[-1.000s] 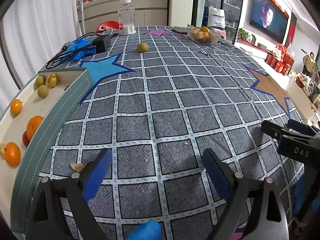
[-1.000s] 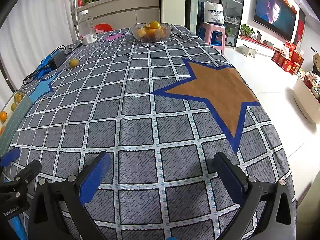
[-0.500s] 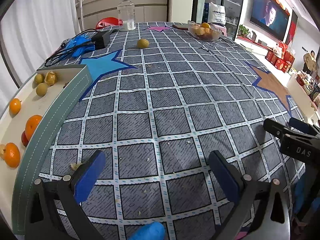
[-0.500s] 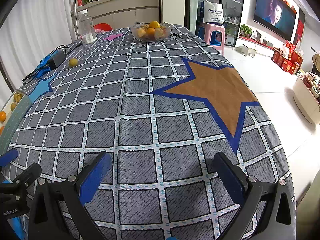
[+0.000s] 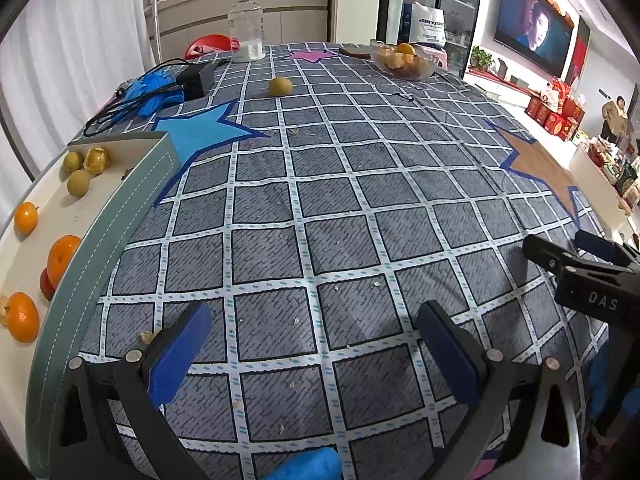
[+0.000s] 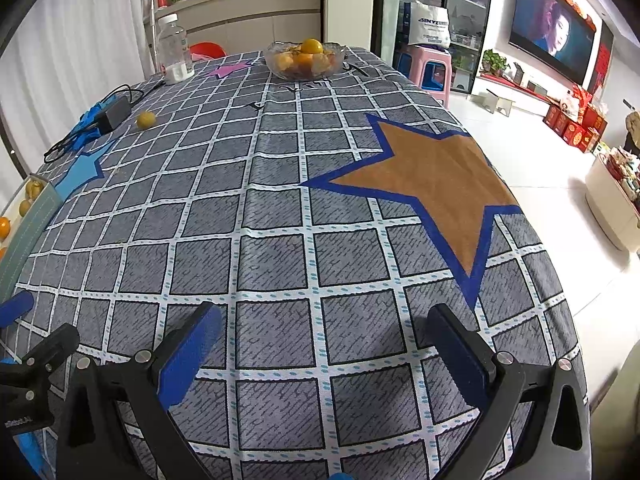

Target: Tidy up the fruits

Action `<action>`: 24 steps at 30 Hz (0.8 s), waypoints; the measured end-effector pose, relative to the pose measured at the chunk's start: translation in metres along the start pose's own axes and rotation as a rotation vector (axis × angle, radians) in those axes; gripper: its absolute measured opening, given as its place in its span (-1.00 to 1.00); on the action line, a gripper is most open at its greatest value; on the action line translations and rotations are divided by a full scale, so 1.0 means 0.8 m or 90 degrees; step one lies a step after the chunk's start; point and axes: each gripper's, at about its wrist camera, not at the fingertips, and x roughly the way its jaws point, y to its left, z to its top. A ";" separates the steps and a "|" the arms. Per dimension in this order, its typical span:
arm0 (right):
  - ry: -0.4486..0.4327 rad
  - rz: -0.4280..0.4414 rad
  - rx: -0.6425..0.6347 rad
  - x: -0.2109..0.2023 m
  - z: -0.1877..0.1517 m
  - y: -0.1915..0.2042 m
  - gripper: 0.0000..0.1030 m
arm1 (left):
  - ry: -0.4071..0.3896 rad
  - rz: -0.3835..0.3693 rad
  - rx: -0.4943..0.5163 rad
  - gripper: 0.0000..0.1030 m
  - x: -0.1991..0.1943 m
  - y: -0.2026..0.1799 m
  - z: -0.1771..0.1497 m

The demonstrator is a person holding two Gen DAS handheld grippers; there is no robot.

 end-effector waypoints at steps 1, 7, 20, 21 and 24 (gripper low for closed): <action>0.000 -0.001 -0.001 0.000 0.000 0.001 1.00 | 0.000 -0.003 -0.005 1.00 0.000 0.002 0.001; 0.007 0.039 -0.065 -0.023 0.000 0.054 1.00 | -0.056 0.040 -0.017 1.00 -0.047 0.026 -0.004; 0.073 0.233 -0.251 -0.052 0.038 0.310 1.00 | -0.063 0.219 -0.168 0.99 -0.135 0.220 -0.023; 0.075 0.235 -0.258 -0.053 0.034 0.321 1.00 | -0.055 0.221 -0.181 0.99 -0.134 0.228 -0.028; 0.081 0.238 -0.279 -0.053 0.027 0.345 1.00 | -0.045 0.221 -0.217 0.99 -0.135 0.253 -0.042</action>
